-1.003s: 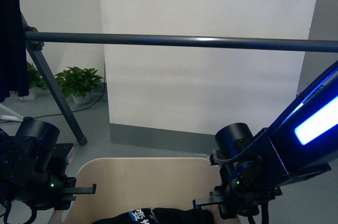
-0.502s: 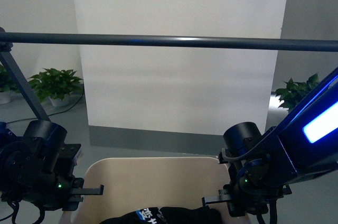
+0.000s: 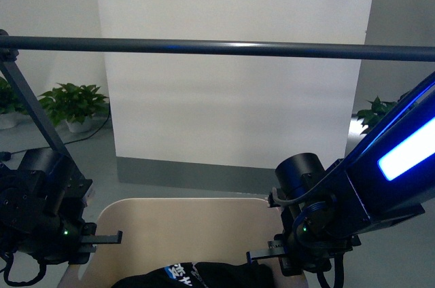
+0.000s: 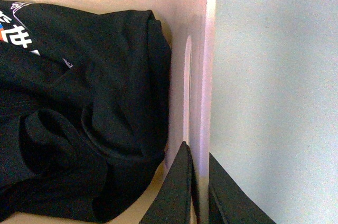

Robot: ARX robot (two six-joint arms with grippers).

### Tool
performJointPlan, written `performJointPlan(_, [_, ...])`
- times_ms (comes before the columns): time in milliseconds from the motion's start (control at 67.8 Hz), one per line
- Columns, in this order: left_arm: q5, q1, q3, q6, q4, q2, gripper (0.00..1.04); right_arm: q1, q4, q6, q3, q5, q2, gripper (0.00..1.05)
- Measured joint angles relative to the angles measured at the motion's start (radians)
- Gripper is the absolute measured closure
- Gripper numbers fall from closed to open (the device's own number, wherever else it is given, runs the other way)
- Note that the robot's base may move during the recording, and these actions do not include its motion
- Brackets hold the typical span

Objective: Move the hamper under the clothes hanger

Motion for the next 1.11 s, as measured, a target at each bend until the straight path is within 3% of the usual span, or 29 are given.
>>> performJointPlan(325, [-0.003,-0.005,0.001,-0.002,-0.003,0.0,1.01,-0.005,0.002,0.003,0.0,-0.002,0.0,1.02])
performJointPlan(398, [-0.075,-0.009,0.035,-0.072,-0.121,0.0,1.01,-0.013,0.019,0.087,-0.006,-0.131,0.0,1.02])
performJointPlan(487, [-0.088,-0.007,0.051,-0.106,-0.164,0.0,1.01,-0.021,0.014,0.139,-0.006,-0.177,0.0,1.02])
performJointPlan(1107, [-0.075,-0.061,0.3,-0.096,-0.255,0.18,1.01,-0.046,-0.021,0.195,0.026,-0.097,0.076,1.02])
